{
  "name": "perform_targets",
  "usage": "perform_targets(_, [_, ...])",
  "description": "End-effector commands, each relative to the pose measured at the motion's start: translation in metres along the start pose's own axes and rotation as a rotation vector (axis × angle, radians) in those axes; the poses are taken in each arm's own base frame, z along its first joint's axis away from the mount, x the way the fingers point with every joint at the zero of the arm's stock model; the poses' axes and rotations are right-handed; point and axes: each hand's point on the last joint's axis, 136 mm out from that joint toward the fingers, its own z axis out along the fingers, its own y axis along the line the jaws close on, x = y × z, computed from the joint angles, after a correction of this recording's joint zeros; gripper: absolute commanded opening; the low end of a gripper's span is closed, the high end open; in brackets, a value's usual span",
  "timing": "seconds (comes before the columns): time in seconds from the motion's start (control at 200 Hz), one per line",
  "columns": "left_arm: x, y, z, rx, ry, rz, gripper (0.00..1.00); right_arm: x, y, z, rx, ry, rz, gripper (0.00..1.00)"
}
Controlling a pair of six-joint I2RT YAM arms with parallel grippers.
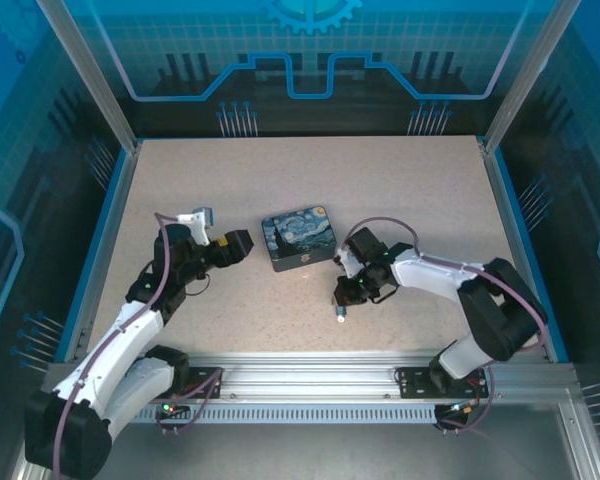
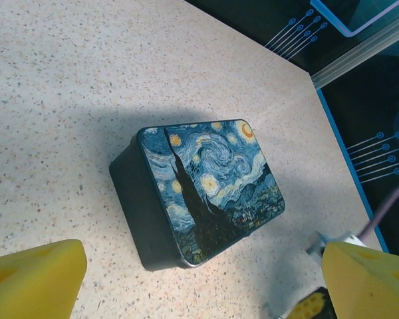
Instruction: Unlock the padlock with the key
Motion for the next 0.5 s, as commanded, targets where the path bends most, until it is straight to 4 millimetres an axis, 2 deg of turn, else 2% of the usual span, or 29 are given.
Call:
perform_targets(0.0, [0.011,0.016,-0.005,-0.059,0.025,0.014,0.94,-0.02,0.017,0.01,-0.06,-0.022,-0.027,0.03])
perform_targets(0.165, [0.013,0.017,-0.008,-0.067,0.033,0.028,0.94,-0.03,0.017,0.012,-0.051,-0.054,-0.022,0.13])
perform_targets(0.28, [0.01,0.016,-0.011,-0.069,0.017,0.044,0.94,-0.032,0.015,0.001,-0.016,-0.077,-0.036,0.27])
perform_targets(0.405, [0.006,0.017,-0.015,-0.081,-0.003,0.059,0.94,-0.03,0.012,-0.016,0.039,-0.093,-0.061,0.36])
perform_targets(0.415, [0.006,0.018,-0.015,-0.083,-0.005,0.06,0.94,-0.038,0.016,-0.023,0.039,-0.12,-0.073,0.36])
perform_targets(0.495, [0.003,0.018,-0.018,-0.088,-0.022,0.063,0.94,-0.043,0.014,-0.043,0.087,-0.183,-0.088,0.36])
